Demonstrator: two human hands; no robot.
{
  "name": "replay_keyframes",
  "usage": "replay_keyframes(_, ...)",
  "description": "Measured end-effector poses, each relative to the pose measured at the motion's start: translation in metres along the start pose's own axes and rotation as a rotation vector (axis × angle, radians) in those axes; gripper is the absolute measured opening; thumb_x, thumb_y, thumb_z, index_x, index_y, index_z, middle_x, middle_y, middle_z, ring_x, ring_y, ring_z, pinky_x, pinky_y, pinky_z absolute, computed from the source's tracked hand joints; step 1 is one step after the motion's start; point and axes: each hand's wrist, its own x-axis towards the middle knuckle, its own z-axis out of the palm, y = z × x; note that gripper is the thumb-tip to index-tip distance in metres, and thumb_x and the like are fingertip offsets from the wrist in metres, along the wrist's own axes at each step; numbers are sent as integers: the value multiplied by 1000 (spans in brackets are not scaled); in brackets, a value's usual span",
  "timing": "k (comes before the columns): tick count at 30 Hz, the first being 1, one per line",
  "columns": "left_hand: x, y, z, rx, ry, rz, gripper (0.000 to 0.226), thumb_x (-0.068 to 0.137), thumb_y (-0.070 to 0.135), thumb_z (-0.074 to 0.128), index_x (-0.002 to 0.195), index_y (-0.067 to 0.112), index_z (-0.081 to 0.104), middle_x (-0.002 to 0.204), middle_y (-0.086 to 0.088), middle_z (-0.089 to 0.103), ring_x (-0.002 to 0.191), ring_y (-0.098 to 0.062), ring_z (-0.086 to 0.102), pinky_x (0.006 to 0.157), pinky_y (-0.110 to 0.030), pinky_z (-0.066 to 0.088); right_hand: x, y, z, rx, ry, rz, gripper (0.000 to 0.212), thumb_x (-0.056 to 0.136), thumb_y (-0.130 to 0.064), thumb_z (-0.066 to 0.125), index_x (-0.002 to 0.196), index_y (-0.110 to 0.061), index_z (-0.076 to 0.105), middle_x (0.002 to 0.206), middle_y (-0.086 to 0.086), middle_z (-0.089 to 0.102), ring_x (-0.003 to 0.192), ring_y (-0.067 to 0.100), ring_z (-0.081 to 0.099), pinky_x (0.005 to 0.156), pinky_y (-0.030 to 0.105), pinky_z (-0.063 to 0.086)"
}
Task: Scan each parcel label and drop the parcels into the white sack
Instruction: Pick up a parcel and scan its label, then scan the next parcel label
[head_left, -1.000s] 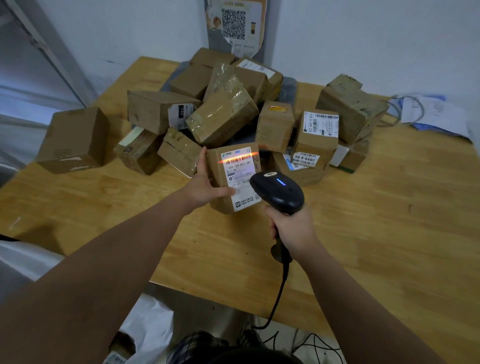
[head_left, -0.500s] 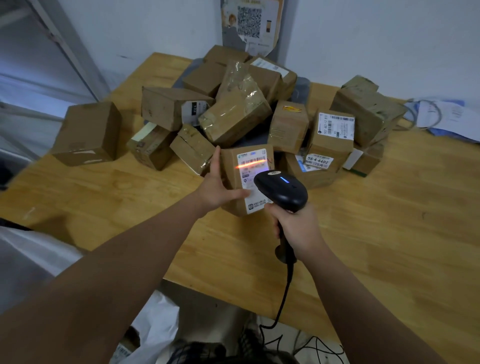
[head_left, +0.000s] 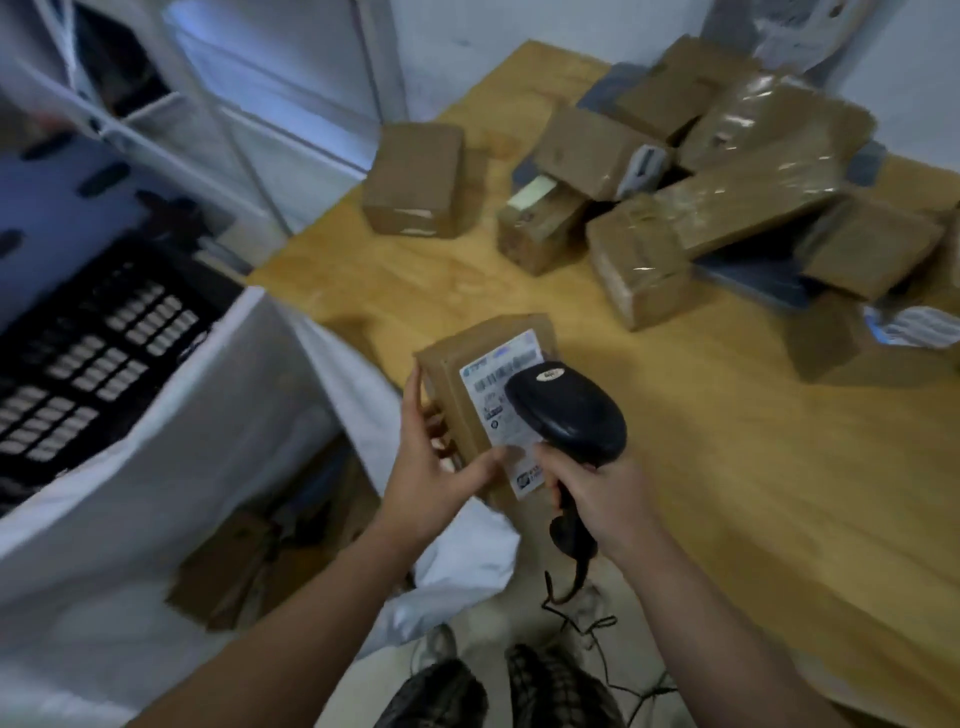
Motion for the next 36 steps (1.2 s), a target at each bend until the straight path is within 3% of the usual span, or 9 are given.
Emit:
replay_keyframes(3, -35, -46, -58, -2, 131, -75, 96, 72, 48, 79, 139, 54, 9, 134, 13, 42, 116, 6, 51, 92, -25, 52, -8, 26, 58, -28, -77, 71, 45, 85, -6, 69, 45, -18, 52, 45, 5, 48, 44, 18, 47, 50, 28, 42)
replay_keyframes(6, -53, -91, -111, 202, 276, -175, 91, 70, 59, 74, 141, 49, 19, 139, 20, 31, 133, -16, 38, 108, -41, 38, -14, 50, 99, -51, -107, 151, 42, 86, -7, 67, 47, -12, 51, 44, 5, 47, 43, 18, 46, 53, 31, 41)
replay_keyframes(9, -46, -120, -152, 557, 363, -389, 99, 71, 61, 73, 148, 31, 18, 137, -7, 32, 129, -32, 34, 110, -46, 31, -17, 73, 130, -116, -65, 200, 43, 83, -5, 66, 44, -11, 50, 39, 2, 46, 39, 15, 45, 51, 28, 39)
replay_keyframes(14, -1, -164, -174, 1156, -60, -321, 90, 80, 60, 62, 150, 34, 11, 151, -14, 14, 138, -38, 17, 113, -52, 22, 5, 99, 173, -266, -105, 239, 39, 82, -13, 69, 48, -11, 52, 45, 4, 52, 46, 16, 51, 58, 32, 43)
replay_keyframes(17, 31, -195, -171, 1349, -88, -263, 84, 85, 59, 56, 151, 27, 14, 150, -18, 16, 134, -37, 23, 109, -48, 25, 24, 112, 183, -342, -107, 227, 36, 82, -15, 70, 50, -13, 54, 41, -3, 53, 43, 9, 53, 58, 30, 45)
replay_keyframes(23, 60, -251, -158, 1356, -158, -352, 50, 101, 17, 39, 148, 13, 23, 146, -16, 31, 132, -34, 32, 110, -43, 29, 43, 139, 188, -422, -91, 208, 29, 81, -14, 71, 56, -7, 58, 42, -3, 53, 45, 9, 55, 56, 29, 47)
replay_keyframes(26, 61, -253, -156, 1320, -128, -355, 44, 100, 13, 37, 143, 10, 31, 140, -16, 39, 126, -34, 38, 105, -42, 32, 45, 146, 185, -433, -86, 218, 27, 80, -16, 73, 58, -7, 60, 43, -3, 54, 45, 8, 55, 55, 30, 47)
replay_keyframes(32, 50, -207, -149, 1228, -6, -61, 30, 85, 21, 62, 108, 2, 61, 95, -19, 59, 81, -37, 59, 66, -40, 49, 34, 123, 165, -409, -3, 236, 22, 80, -15, 73, 66, -1, 63, 51, 6, 57, 51, 19, 56, 59, 34, 48)
replay_keyframes(36, 29, -141, -125, 1096, -4, 32, 42, 95, 32, 53, 133, 14, 48, 127, -10, 52, 114, -29, 49, 92, -41, 42, 24, 83, 138, -309, 73, 229, 20, 81, -12, 72, 64, -7, 61, 53, 7, 57, 47, 17, 56, 59, 33, 47)
